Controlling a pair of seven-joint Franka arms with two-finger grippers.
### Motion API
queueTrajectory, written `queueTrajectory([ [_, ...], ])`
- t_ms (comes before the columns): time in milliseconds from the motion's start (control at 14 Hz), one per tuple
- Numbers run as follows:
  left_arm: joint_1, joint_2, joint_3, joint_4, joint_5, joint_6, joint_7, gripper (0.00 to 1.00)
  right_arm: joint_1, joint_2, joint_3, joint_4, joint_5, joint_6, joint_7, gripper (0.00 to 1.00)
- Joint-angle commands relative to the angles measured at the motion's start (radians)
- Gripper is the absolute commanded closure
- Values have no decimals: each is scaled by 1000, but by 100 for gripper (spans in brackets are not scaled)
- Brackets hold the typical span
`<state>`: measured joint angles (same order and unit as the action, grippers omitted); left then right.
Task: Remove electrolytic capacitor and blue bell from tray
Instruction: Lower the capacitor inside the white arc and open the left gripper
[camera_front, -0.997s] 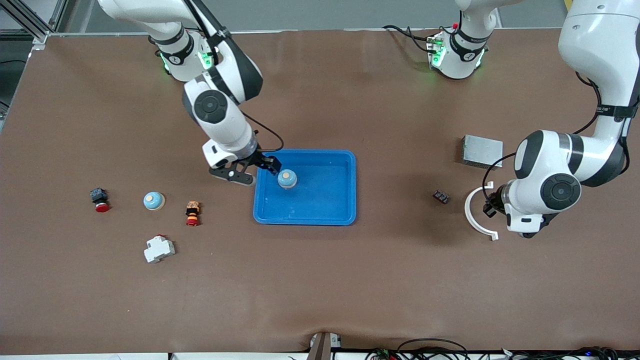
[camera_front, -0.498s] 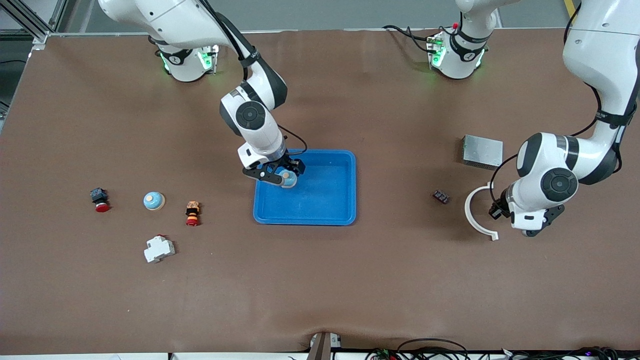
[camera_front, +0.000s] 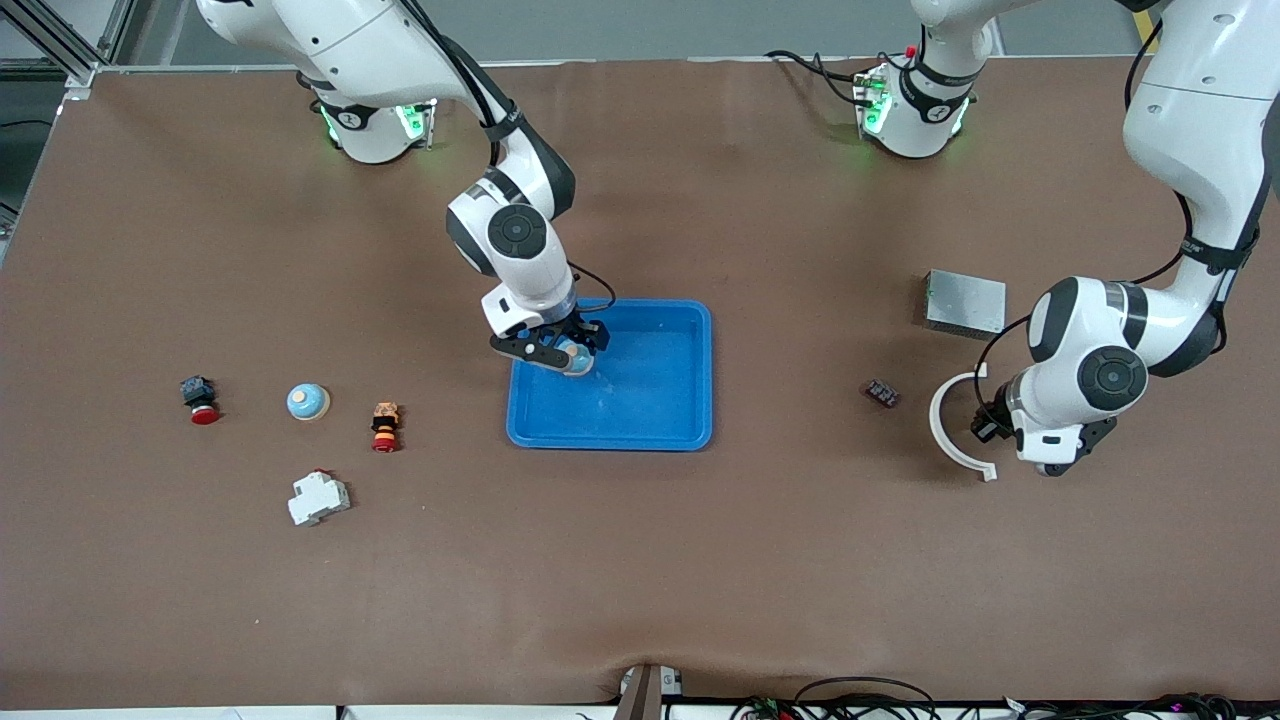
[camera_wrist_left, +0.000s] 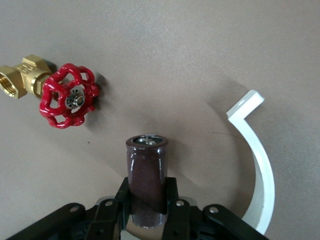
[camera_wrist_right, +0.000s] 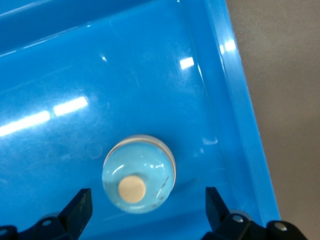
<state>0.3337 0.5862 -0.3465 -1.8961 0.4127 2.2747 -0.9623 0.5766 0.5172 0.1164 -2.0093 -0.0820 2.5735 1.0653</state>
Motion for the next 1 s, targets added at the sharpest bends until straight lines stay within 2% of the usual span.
queueTrajectory([
  [0, 16, -17, -9, -29, 26, 11, 8, 62, 17, 29, -21, 36, -21, 7, 28, 0],
  [71, 16, -19, -9, -32, 26, 11, 8, 45, 16, 40, -21, 49, -21, 7, 28, 0],
  [142, 16, -19, -9, -31, 26, 11, 10, 18, 17, 52, -23, 64, -21, 5, 30, 0],
  [214, 16, -19, -11, -31, 28, 12, 10, 0, 17, 63, -23, 81, -21, 5, 38, 0],
  [712, 24, -63, -19, -14, 14, -1, 4, 0, 28, 81, -23, 106, -35, 2, 74, 0],
  [926, 22, -100, -54, -2, 14, -23, 4, 0, 31, 81, -24, 104, -36, 0, 74, 0],
])
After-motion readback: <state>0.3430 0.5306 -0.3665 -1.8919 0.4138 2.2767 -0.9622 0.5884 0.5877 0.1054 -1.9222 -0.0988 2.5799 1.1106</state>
